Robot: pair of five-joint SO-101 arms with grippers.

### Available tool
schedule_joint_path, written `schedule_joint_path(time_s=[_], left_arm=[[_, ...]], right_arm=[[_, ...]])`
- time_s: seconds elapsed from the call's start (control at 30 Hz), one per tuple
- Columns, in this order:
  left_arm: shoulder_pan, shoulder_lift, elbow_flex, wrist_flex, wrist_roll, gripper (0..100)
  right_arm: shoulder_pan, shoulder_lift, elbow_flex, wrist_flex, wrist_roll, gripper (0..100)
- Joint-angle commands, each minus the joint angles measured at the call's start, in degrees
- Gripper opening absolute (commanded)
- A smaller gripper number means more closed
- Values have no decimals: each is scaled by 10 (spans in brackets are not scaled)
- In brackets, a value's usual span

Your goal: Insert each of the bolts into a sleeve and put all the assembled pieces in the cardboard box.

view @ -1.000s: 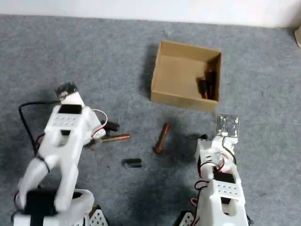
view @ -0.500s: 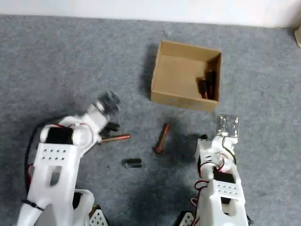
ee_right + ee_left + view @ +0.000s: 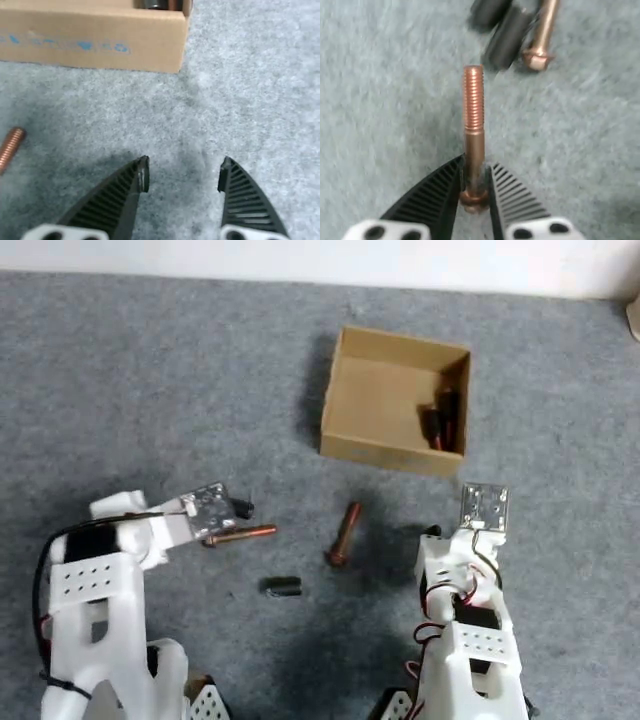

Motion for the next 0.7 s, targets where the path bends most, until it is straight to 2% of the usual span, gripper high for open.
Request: schedule_joint_path(time_s=[0.0, 0.13, 0.33, 0.43, 0.57, 0.67], left_arm=[[-33, -11, -5, -13, -297, 4], [-51, -11, -5, -13, -349, 4], [-57, -10, 4, -15, -350, 4], [-60, -10, 16, -48, -305, 40], [-63, -10, 65, -138, -227, 189], [-63, -10, 100, -202, -217, 197]], right_arm=[[7, -5, 37, -14, -1, 214], [7, -5, 37, -14, -1, 214], [7, -5, 37, -14, -1, 214], [7, -5, 37, -14, -1, 214], [7, -5, 37, -14, -1, 214], [7, -5, 37, -14, -1, 214]])
